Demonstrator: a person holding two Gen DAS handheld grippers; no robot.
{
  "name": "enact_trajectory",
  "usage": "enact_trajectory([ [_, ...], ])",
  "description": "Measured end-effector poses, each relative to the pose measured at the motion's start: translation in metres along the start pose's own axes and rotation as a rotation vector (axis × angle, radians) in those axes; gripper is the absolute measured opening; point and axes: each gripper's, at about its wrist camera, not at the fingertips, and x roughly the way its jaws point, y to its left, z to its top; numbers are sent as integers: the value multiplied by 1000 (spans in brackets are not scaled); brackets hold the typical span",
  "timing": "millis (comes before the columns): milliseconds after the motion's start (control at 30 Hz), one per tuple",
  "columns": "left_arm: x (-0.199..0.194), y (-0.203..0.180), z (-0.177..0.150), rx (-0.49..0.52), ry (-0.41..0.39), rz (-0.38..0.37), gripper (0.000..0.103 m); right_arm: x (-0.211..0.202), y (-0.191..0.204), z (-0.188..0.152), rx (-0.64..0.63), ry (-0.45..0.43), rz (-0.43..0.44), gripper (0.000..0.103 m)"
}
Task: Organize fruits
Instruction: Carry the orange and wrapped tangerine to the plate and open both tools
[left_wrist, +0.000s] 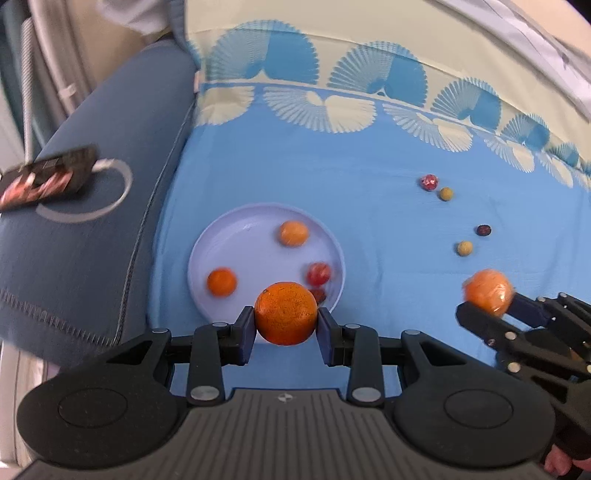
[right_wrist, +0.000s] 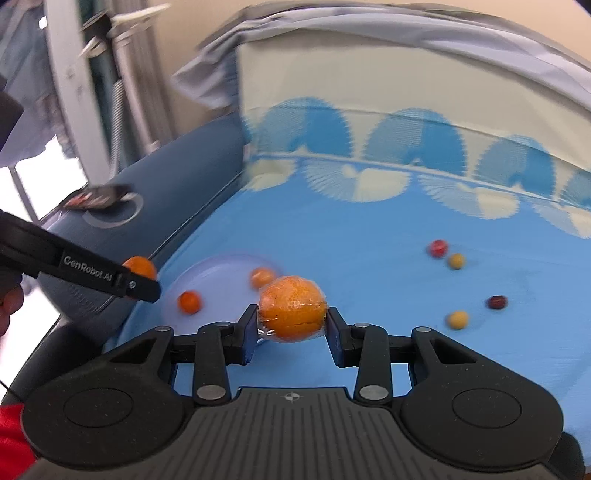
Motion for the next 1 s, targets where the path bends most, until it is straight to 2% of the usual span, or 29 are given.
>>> enact_trajectory([
  [167,-7,24,-20,-46,-8,-15,38,-7,30,-4,-66,10,-6,40],
  [333,-13,34,-29,-69,-31,-38,38,-13,43,-4,-100,9,-23,40],
  [1000,-19,41,-32,-97,-61,-64,38,-13,52,-4,-137,13,-33,40],
])
